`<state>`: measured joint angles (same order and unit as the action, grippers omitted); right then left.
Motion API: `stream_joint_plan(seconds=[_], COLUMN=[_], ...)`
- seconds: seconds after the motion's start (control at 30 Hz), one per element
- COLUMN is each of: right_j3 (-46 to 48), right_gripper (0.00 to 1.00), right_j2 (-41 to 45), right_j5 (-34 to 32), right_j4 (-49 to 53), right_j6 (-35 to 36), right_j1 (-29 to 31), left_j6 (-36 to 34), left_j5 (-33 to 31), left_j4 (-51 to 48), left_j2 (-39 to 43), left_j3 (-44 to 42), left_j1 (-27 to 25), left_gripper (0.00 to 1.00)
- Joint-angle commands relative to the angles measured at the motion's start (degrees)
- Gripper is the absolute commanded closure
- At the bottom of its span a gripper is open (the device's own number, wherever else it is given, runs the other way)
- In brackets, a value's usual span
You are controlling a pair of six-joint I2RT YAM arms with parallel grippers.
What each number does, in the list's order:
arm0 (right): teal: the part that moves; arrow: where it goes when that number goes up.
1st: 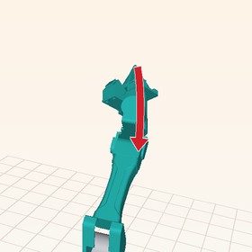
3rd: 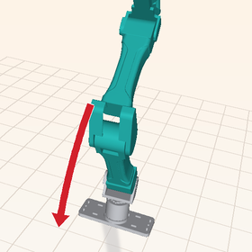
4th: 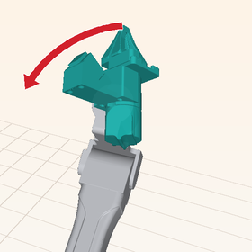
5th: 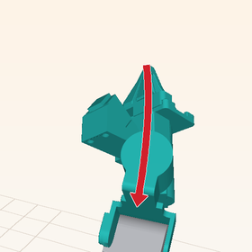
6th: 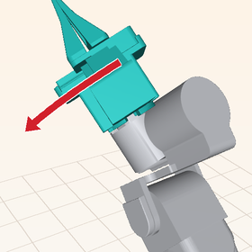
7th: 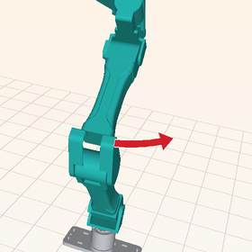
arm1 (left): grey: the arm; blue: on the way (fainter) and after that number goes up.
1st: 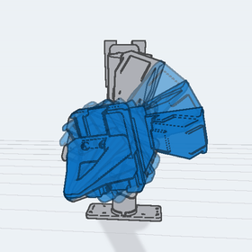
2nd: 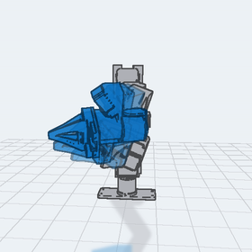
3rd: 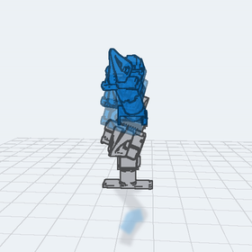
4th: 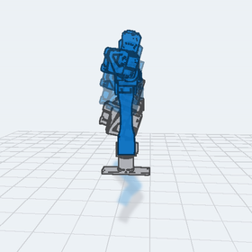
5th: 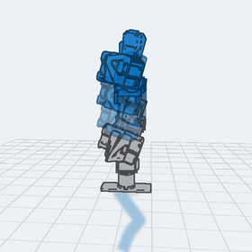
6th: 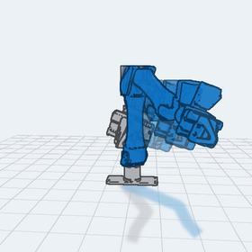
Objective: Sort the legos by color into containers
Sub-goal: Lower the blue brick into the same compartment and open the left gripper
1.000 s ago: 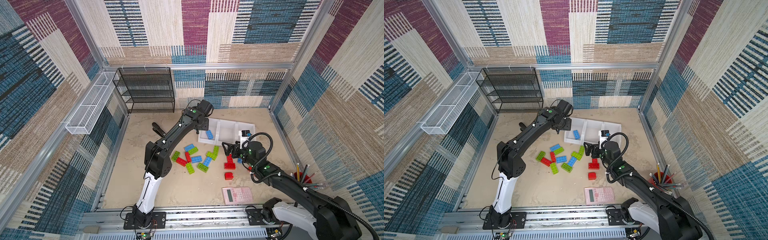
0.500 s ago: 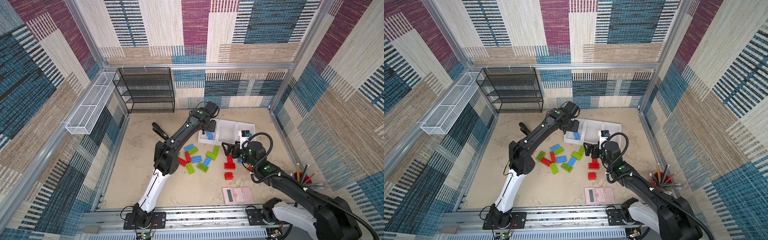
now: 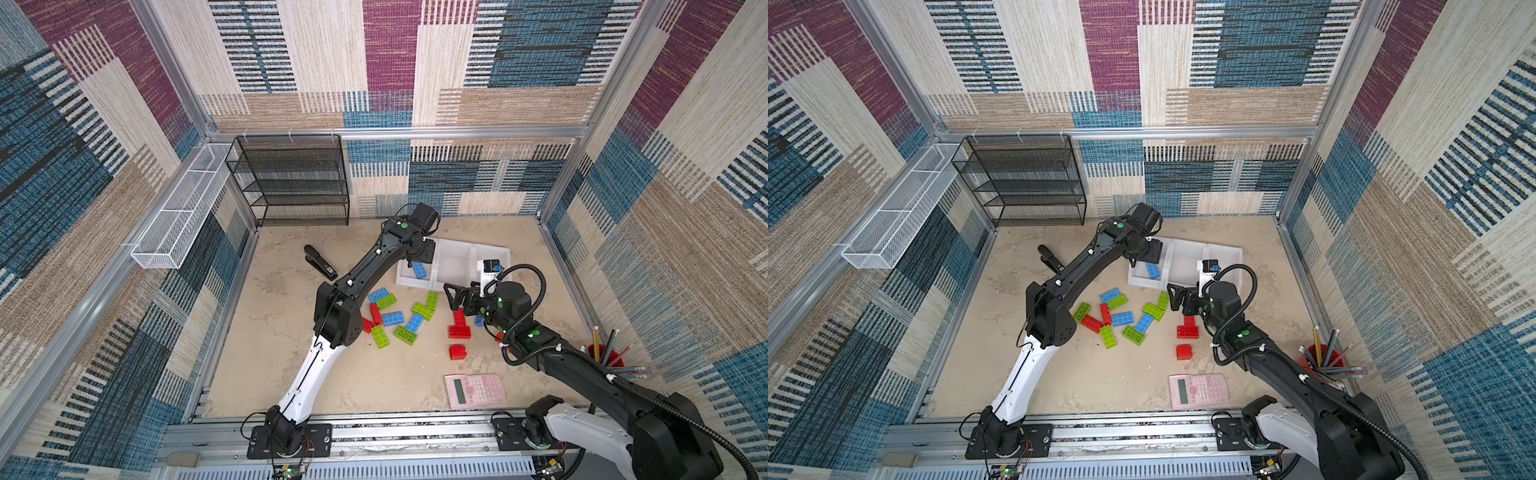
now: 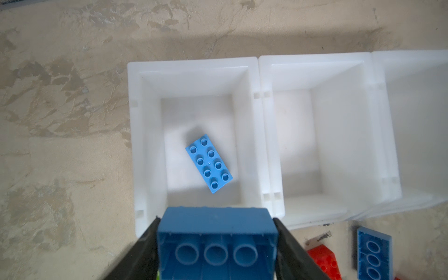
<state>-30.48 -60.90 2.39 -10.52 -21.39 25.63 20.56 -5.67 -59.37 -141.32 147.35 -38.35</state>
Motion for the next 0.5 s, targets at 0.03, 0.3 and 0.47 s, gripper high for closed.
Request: stream_joint_plan(seconds=[0.03, 0.3, 0.47], right_j3=[-0.7, -1.5, -1.5], right_gripper=[0.0, 0.0, 0.01], right_j2=[0.4, 1.4, 3.8], right_j5=[-1.2, -2.2, -5.0], right_j4=[0.4, 2.4, 7.1], right_j6=[-0.5, -0.6, -0.8], right_j1=[0.0, 0.0, 0.0], left_j6=[-1.9, -2.4, -2.3], left_j5=[0.3, 0.3, -0.1], left_j4=[1.1, 1.2, 1.2], left_j2=[0.5, 4.3, 9.6], left_j3=[1.3, 0.6, -2.0], left_j1=[0.1, 0.5, 0.5], left_gripper=[0.24, 0.09, 0.1])
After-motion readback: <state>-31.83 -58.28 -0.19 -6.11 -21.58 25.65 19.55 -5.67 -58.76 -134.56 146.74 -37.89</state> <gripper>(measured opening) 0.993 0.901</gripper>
